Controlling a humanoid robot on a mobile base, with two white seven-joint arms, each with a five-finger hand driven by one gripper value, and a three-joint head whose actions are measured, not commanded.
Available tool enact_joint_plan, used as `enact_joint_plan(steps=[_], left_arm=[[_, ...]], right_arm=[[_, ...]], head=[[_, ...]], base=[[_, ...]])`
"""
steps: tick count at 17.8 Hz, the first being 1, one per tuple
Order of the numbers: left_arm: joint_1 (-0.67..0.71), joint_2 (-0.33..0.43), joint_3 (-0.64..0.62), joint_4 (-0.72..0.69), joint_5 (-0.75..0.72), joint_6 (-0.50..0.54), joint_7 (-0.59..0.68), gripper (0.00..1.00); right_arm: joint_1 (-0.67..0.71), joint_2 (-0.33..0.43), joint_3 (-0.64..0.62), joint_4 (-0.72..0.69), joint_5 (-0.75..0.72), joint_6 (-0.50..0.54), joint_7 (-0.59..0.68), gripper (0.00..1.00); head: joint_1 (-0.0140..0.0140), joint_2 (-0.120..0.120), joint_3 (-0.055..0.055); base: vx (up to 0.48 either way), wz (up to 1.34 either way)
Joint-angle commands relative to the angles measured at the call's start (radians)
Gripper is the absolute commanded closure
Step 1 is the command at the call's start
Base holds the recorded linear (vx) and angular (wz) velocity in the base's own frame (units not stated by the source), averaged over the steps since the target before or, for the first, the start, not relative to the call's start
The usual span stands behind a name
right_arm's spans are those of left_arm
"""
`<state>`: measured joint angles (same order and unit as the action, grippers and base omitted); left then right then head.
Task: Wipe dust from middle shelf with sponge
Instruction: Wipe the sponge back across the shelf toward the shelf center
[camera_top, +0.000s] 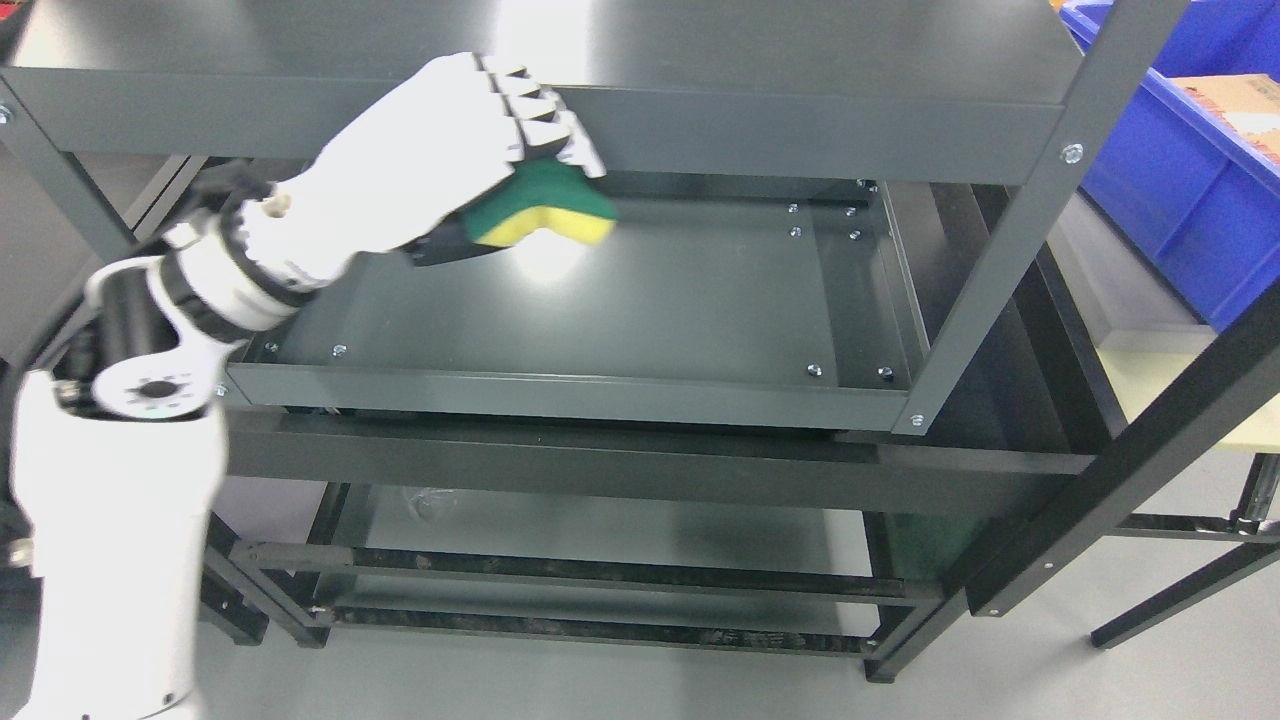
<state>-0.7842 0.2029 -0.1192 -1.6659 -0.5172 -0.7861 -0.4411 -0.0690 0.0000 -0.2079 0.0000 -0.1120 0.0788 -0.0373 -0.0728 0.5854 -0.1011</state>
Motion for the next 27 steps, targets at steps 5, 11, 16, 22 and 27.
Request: enact_joint_plan(steps=[5, 11, 16, 22, 27], left_arm=[[-0.072, -0.185, -0.536, 0.061, -0.124, 0.044, 0.206, 1.00], [0.096, -0.185, -0.501, 0.097, -0.048, 0.131, 0.304, 1.00], [0.406, -0.185, -0.314, 0.089, 0.208, 0.301, 0.432, 1.00], [0.454, -0.185, -0.016, 0.074, 0.515, 0.576, 0.478, 1.00], [0.522, -0.185, 0.035, -0.021, 0.586, 0.639, 0.473, 1.00]], right_arm=[[0.000, -0.017, -0.001, -0.017, 0.000, -0.002, 0.000, 0.00], [0.000, -0.017, 0.001, -0.017, 0.000, -0.002, 0.000, 0.00], [0.000, -0.017, -0.001, -0.017, 0.000, -0.002, 0.000, 0.00], [0.000, -0.017, -0.001, -0.017, 0.000, -0.002, 0.000, 0.00], [0.000, -0.017, -0.001, -0.017, 0.000, -0.002, 0.000, 0.00]], head=[[0.0000, 0.000, 0.000], [0.0000, 0.000, 0.000], [0.0000, 0.000, 0.000], [0.0000, 0.000, 0.000], [0.0000, 0.000, 0.000]], base=[[0.000, 0.00], [0.000, 0.00], [0.000, 0.00], [0.000, 0.00], [0.000, 0.00]])
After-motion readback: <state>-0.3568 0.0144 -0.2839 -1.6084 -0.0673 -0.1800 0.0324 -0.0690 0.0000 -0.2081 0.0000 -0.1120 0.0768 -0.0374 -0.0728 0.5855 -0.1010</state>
